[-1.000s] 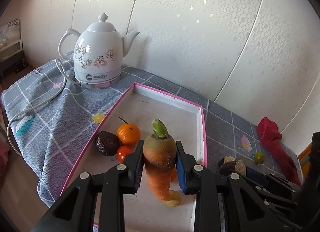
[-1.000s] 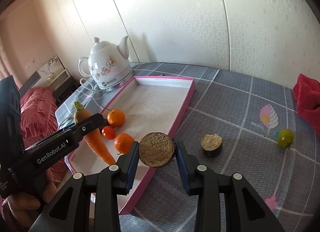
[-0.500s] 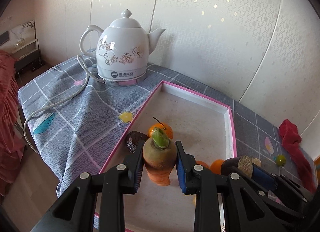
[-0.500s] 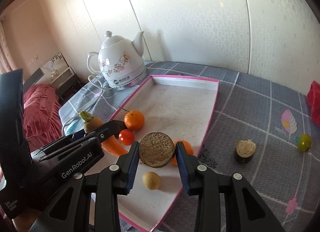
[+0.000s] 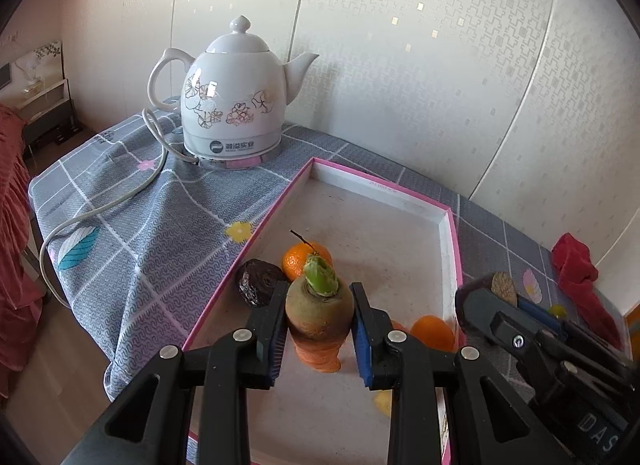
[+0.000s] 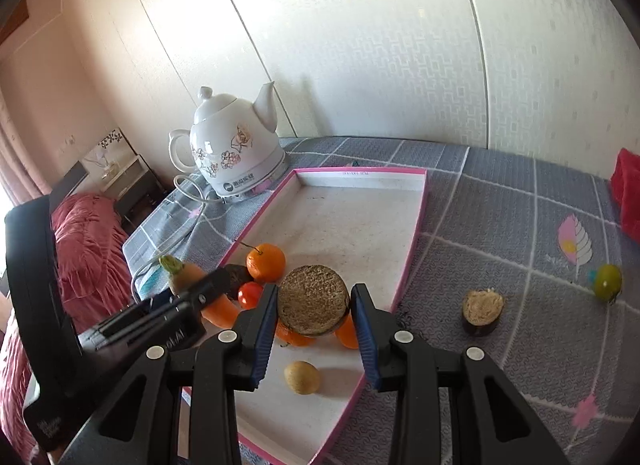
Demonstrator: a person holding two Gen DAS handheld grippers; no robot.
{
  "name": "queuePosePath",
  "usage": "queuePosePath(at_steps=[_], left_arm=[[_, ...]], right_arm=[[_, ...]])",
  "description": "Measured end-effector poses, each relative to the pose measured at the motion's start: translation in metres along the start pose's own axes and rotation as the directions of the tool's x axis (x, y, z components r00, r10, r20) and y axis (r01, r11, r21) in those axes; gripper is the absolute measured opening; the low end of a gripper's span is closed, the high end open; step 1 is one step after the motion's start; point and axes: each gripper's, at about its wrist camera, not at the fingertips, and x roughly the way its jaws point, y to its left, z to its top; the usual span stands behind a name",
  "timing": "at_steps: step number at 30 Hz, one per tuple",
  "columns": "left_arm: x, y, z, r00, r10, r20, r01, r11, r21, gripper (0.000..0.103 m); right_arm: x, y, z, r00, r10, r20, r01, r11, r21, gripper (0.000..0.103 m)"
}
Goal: Organize fruits
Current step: 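Carry the carrot and the wooden slice over the pink tray with both tools, then open both tools to drop the carrot and the wooden slice into the tray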
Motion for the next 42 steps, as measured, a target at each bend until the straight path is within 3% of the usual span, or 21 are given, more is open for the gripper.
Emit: queuePosePath(at_steps=[7, 13, 19, 35, 42], left_arm=[[0.001, 0.0, 0.001, 1.0, -0.011, 0.001, 0.011, 1.0, -0.015, 0.029], [0.001, -0.004, 0.002, 1.0, -0.014, 0.004, 0.014, 1.0, -0.014, 0.029], [0.002, -0.007, 0.002, 1.0, 0.01, 0.005, -0.01, 1.0, -0.001, 0.037], [-0.001, -0.002, 0.002, 1.0, 0.012, 0.012, -0.012, 1.0, -0.029, 0.055], [0.0, 0.0, 0.002, 1.0, 0.023, 0.012, -0.023, 0.999, -0.03, 0.056]], right_arm=[[0.016, 0.007, 0.022, 1.0, -0.016, 0.016, 0.016, 1.0, -0.015, 0.038], [0.033, 0.002, 0.02, 1.0, -0.008, -0.005, 0.008, 1.0, 0.002, 0.038], [0.033, 0.001, 0.02, 0.999, 0.048, -0.009, -0.048, 0.999, 0.014, 0.039], [0.017, -0.013, 0.015, 1.0, 0.0, 0.013, 0.0, 0.999, 0.04, 0.043], [0.016, -0.02, 0.013, 1.0, -0.022, 0.009, 0.021, 0.998, 0.052, 0.043]])
